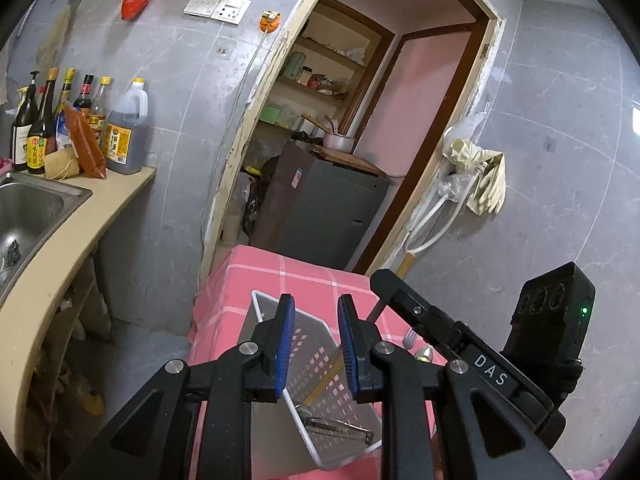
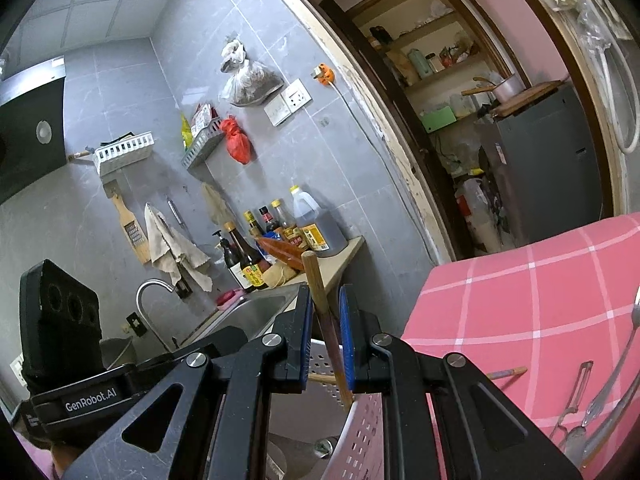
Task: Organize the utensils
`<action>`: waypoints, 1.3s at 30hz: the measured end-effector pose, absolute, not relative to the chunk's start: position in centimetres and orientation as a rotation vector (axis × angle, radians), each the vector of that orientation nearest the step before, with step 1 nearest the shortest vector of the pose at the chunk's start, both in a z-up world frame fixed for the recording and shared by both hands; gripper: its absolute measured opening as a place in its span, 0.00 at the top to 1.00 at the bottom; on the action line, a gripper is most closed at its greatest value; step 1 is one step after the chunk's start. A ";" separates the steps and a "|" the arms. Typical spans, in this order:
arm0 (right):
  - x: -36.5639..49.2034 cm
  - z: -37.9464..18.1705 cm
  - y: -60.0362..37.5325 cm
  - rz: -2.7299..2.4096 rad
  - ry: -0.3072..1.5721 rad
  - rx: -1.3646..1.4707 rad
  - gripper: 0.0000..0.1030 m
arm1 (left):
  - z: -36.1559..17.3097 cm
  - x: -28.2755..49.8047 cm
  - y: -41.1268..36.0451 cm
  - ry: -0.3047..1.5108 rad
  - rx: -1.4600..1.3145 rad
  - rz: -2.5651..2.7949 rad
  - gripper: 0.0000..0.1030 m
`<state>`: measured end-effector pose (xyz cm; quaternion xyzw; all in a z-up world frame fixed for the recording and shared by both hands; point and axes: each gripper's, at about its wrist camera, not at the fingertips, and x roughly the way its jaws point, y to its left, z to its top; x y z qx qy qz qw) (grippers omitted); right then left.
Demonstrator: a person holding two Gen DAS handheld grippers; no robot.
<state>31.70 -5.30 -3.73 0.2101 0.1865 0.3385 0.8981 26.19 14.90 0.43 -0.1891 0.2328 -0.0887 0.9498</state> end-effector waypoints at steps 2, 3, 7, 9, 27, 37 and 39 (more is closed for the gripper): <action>31.9 -3.8 -5.2 0.704 0.395 0.436 0.88 | 0.4 26.2 15.0 0.476 -0.389 -0.179 0.80; 31.9 -3.8 -5.2 0.705 0.399 0.437 0.88 | 0.4 26.1 15.1 0.477 -0.395 -0.178 0.80; 32.0 -3.9 -5.2 0.699 0.410 0.443 0.79 | 0.3 26.1 15.3 0.475 -0.407 -0.179 0.80; 32.0 -4.0 -5.4 0.693 0.409 0.452 0.73 | 0.3 26.1 15.3 0.471 -0.409 -0.184 0.80; 32.0 -5.3 -9.1 0.518 0.532 0.544 0.31 | 0.6 25.4 15.2 0.418 -0.387 -0.139 0.41; 35.8 -13.5 -9.2 0.477 0.848 0.960 0.36 | 1.1 25.0 15.7 0.386 -0.357 -0.078 0.25; 36.2 -14.9 -8.5 0.481 0.885 1.037 0.39 | 1.1 25.0 15.8 0.387 -0.358 -0.070 0.25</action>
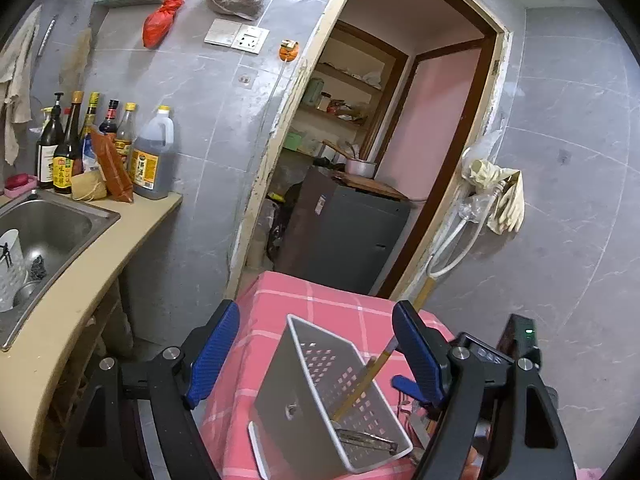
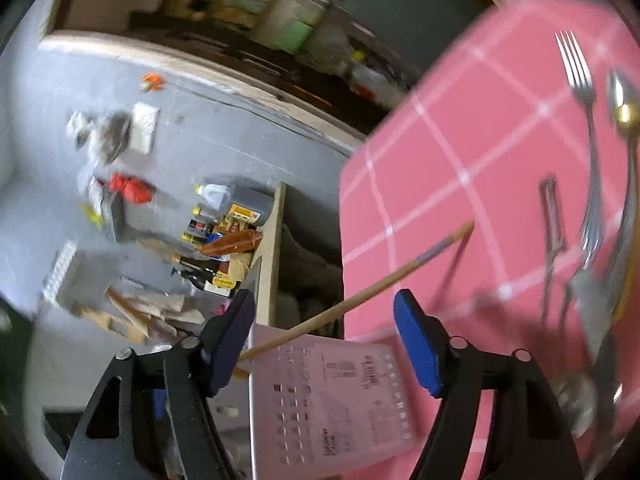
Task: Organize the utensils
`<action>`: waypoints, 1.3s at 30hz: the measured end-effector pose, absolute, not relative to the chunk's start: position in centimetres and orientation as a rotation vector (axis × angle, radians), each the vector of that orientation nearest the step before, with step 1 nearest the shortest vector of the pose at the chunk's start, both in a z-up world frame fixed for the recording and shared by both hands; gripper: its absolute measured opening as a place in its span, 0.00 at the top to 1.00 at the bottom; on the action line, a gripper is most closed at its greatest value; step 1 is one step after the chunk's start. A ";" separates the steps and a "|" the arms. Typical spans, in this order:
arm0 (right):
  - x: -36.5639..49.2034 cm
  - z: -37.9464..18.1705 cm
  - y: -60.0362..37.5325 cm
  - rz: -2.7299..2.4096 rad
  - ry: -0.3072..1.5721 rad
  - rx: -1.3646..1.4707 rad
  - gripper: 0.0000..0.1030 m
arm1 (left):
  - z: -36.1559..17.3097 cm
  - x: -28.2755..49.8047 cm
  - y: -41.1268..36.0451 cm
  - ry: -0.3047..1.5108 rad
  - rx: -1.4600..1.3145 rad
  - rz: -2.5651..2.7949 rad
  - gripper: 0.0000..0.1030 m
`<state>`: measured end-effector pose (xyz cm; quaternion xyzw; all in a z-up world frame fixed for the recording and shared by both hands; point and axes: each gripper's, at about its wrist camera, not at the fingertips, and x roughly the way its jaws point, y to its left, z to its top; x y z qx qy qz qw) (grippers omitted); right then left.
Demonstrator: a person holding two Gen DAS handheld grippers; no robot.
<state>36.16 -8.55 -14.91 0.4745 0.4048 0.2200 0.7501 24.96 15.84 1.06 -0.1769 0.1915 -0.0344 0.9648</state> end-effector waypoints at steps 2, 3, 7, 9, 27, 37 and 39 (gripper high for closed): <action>36.4 -16.1 -7.8 0.473 0.916 1.103 0.48 | 1.1 24.9 16.0 0.387 -0.361 -0.065 0.25; 36.3 -16.7 -7.4 0.470 0.928 1.130 0.52 | 1.1 24.8 16.2 0.387 -0.363 -0.062 0.25; 36.2 -18.4 -6.2 0.467 0.947 1.230 0.96 | 1.1 24.8 16.4 0.386 -0.369 -0.060 0.25; 36.0 -18.0 -6.1 0.472 0.930 1.226 0.99 | 1.2 24.8 16.4 0.386 -0.369 -0.060 0.25; 37.5 -19.7 -4.6 0.455 1.024 1.398 0.72 | 1.3 25.0 16.6 0.399 -0.385 -0.049 0.25; 37.9 -18.3 -5.4 0.458 0.979 1.336 0.99 | 1.5 24.6 17.2 0.383 -0.384 -0.024 0.20; 38.0 -18.2 -5.7 0.463 0.988 1.325 0.99 | 1.4 24.6 17.3 0.387 -0.390 -0.017 0.20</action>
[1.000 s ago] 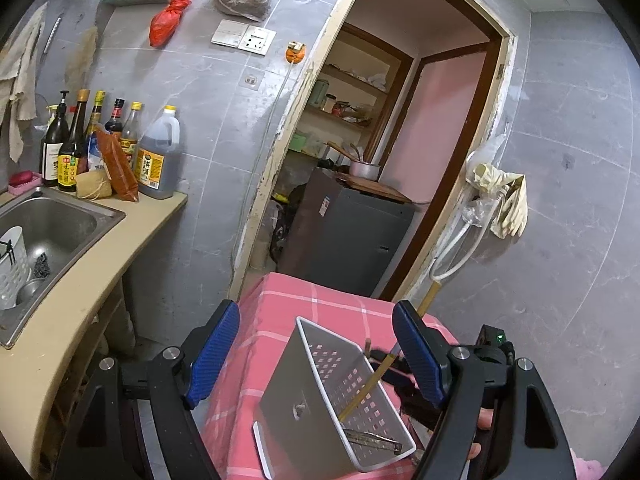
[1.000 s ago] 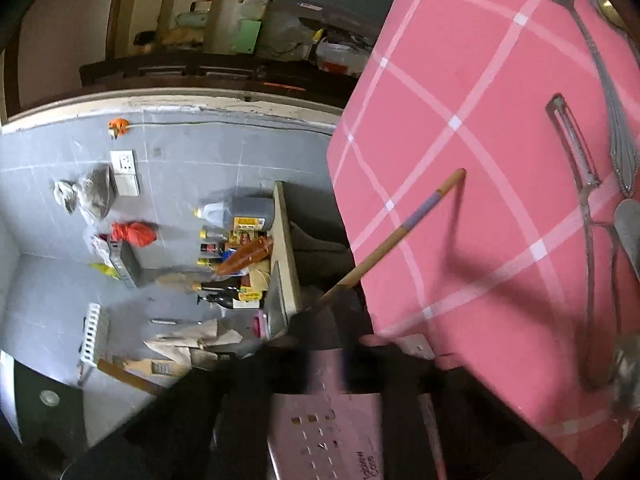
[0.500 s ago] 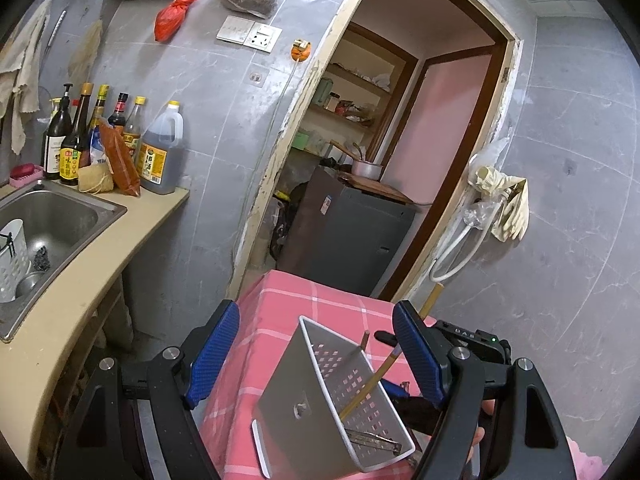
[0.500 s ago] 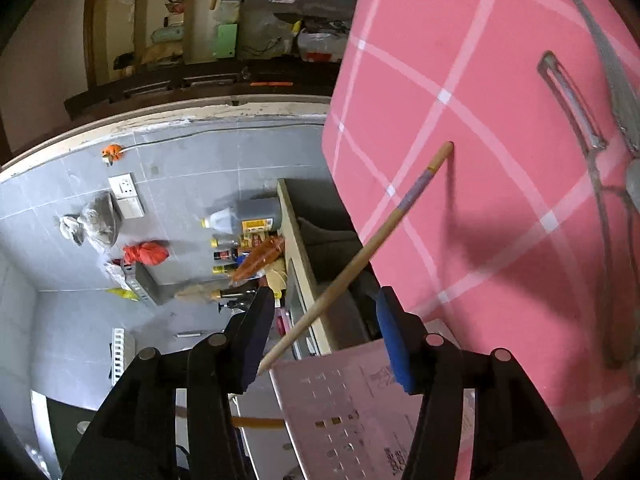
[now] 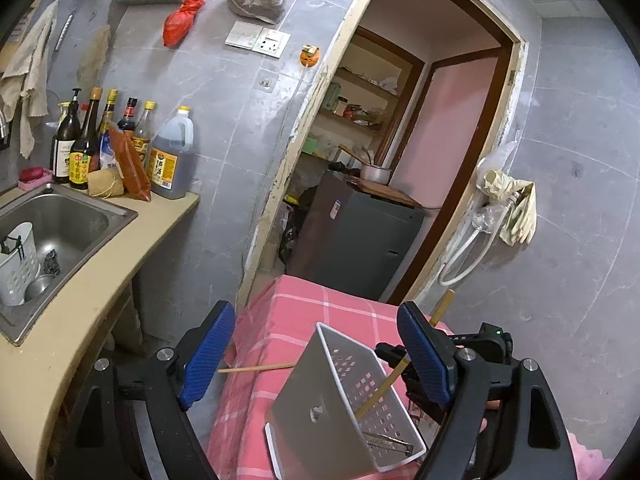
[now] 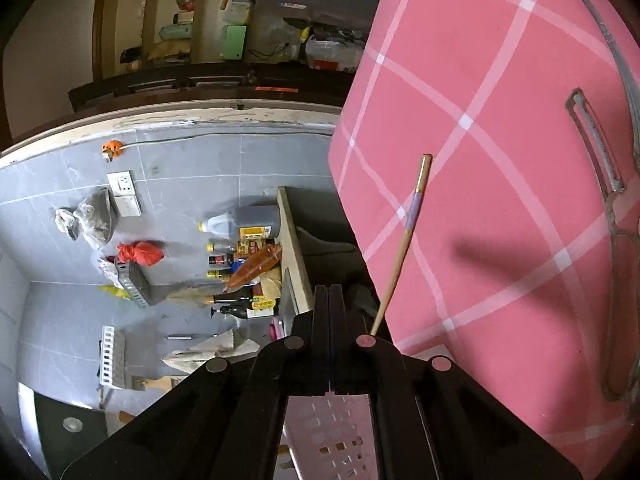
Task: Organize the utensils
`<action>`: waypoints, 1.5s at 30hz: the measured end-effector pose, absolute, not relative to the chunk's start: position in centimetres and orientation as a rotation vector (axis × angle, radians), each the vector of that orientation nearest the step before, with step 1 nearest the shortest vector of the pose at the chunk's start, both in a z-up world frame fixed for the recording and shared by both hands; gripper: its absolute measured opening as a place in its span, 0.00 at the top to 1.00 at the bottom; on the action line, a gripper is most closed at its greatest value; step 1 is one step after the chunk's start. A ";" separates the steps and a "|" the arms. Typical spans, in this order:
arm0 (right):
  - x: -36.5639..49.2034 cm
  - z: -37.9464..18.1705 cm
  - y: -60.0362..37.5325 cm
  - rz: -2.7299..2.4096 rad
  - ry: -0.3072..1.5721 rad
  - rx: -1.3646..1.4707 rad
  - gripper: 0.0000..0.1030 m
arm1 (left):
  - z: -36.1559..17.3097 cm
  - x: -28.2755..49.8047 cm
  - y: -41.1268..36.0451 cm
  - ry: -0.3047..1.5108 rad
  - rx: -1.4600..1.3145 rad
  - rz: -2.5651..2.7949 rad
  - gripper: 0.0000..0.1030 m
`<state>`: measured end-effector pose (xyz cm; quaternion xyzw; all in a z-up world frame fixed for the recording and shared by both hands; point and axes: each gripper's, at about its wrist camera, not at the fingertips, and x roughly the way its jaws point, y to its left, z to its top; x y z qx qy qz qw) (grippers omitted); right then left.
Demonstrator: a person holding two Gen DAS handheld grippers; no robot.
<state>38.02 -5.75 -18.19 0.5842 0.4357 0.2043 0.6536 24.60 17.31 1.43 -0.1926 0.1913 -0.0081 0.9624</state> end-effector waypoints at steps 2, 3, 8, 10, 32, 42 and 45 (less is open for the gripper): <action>38.0 -18.2 -6.0 0.445 1.006 1.284 0.98 | 1.4 24.4 17.5 0.392 -0.399 -0.011 0.20; 38.1 -18.5 -6.1 0.444 1.021 1.276 0.97 | 1.4 24.2 17.6 0.392 -0.401 -0.004 0.20; 39.1 -19.2 -6.5 0.429 1.093 1.109 0.64 | 0.3 22.5 18.4 0.412 -0.423 0.049 0.13; 40.7 -19.0 -6.3 0.462 1.142 0.954 0.64 | -0.5 21.8 18.9 0.428 -0.443 0.071 0.13; 50.4 -16.4 4.3 0.885 1.099 -0.556 0.64 | -1.7 21.5 20.7 0.444 -0.494 0.221 0.13; 48.5 -15.0 2.1 0.869 1.315 -0.534 0.94 | -2.0 21.8 20.6 0.451 -0.511 0.234 0.13; 47.3 -14.7 0.8 0.868 1.371 -0.516 0.94 | -2.3 22.0 20.5 0.466 -0.508 0.243 0.13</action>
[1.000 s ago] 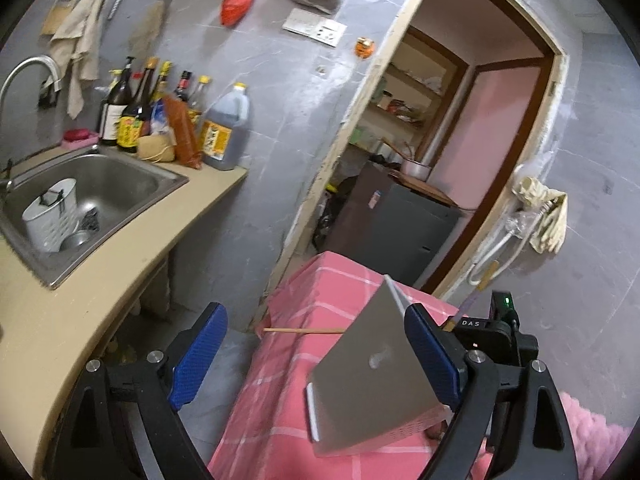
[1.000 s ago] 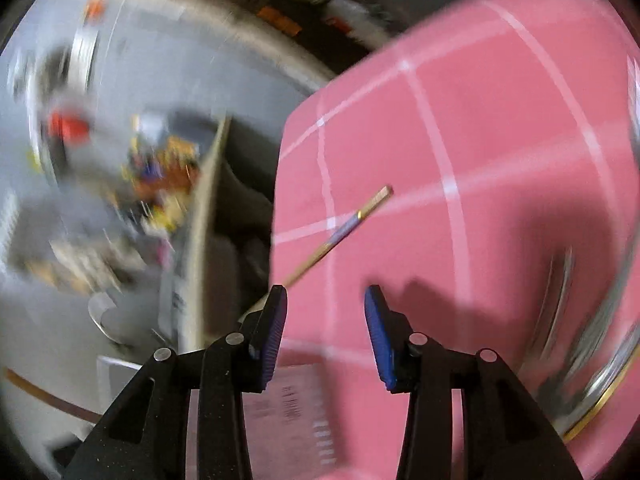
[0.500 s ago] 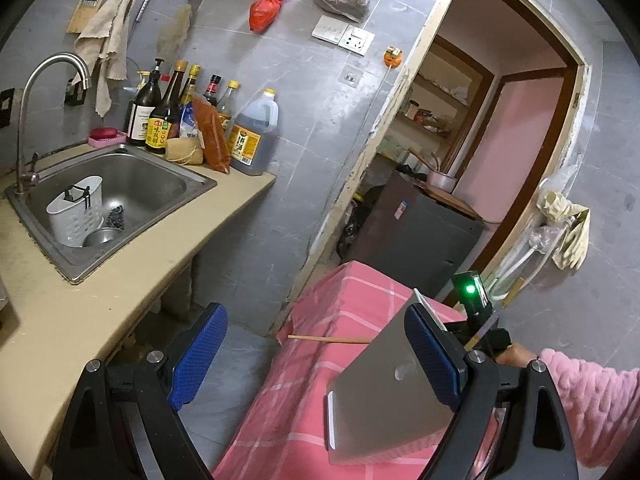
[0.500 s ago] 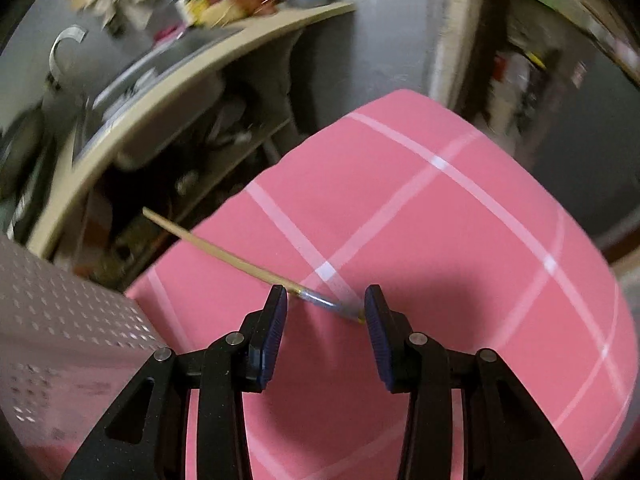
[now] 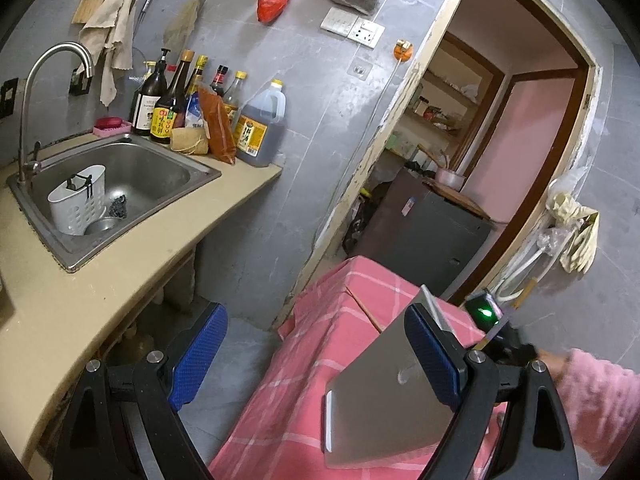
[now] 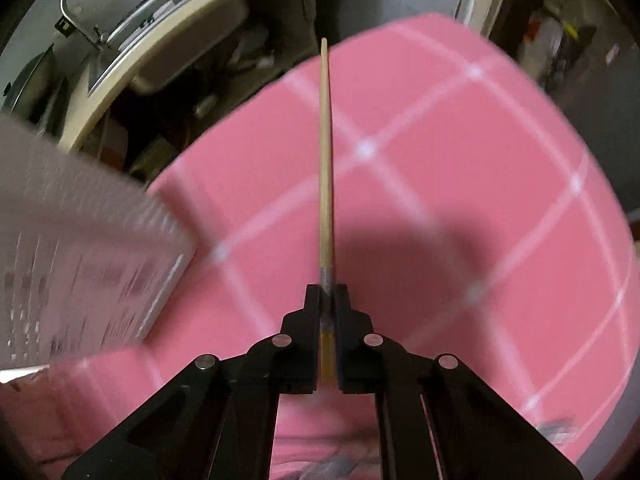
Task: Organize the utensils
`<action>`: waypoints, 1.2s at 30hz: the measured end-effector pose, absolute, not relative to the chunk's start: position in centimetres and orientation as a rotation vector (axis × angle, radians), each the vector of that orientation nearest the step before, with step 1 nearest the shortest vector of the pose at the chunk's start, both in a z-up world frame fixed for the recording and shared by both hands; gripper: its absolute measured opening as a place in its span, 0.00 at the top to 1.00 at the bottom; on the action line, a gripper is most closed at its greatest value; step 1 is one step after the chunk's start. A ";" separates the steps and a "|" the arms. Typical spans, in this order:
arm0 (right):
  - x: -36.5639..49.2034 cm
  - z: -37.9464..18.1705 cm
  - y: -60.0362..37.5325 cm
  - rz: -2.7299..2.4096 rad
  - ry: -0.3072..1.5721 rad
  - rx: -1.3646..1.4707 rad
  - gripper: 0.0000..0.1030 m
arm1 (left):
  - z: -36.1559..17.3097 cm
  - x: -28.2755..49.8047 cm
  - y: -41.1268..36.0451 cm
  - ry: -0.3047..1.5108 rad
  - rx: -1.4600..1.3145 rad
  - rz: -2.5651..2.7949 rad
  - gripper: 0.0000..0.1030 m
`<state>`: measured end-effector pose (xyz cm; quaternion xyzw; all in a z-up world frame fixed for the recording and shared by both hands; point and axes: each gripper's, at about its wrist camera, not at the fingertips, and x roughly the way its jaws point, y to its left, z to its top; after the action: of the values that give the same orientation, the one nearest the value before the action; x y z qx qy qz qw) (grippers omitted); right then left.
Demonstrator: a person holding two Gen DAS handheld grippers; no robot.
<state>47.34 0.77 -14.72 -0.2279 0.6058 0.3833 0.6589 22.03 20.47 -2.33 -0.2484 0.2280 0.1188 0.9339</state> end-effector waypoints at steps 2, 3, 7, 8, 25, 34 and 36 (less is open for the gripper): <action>47.9 -14.3 0.7 0.857 1.361 -0.479 0.86 | -2.6 22.2 20.3 0.477 -0.506 0.247 0.13; 48.5 -14.0 0.9 0.853 1.343 -0.453 0.81 | -2.6 22.3 20.2 0.480 -0.498 0.254 0.13; 50.7 -13.6 1.8 0.842 1.290 -0.365 0.69 | -1.7 22.5 19.4 0.485 -0.448 0.264 0.12; 51.0 -13.5 2.4 0.841 1.268 -0.377 0.69 | -1.5 22.5 19.2 0.486 -0.431 0.261 0.11; 43.0 -0.7 -9.9 0.715 0.781 0.215 0.94 | 1.9 22.2 14.9 0.460 -0.274 0.122 0.01; 32.4 7.5 -11.2 0.716 0.259 0.408 0.94 | 2.2 21.2 14.8 0.473 -0.263 0.128 0.01; 31.8 6.7 -9.5 0.719 0.236 0.411 0.94 | 2.3 20.5 15.2 0.469 -0.265 0.141 0.01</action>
<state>31.75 -9.54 6.67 0.1991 0.1146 0.3486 0.9087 20.48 15.16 2.30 -0.1307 0.2316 0.0696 0.9615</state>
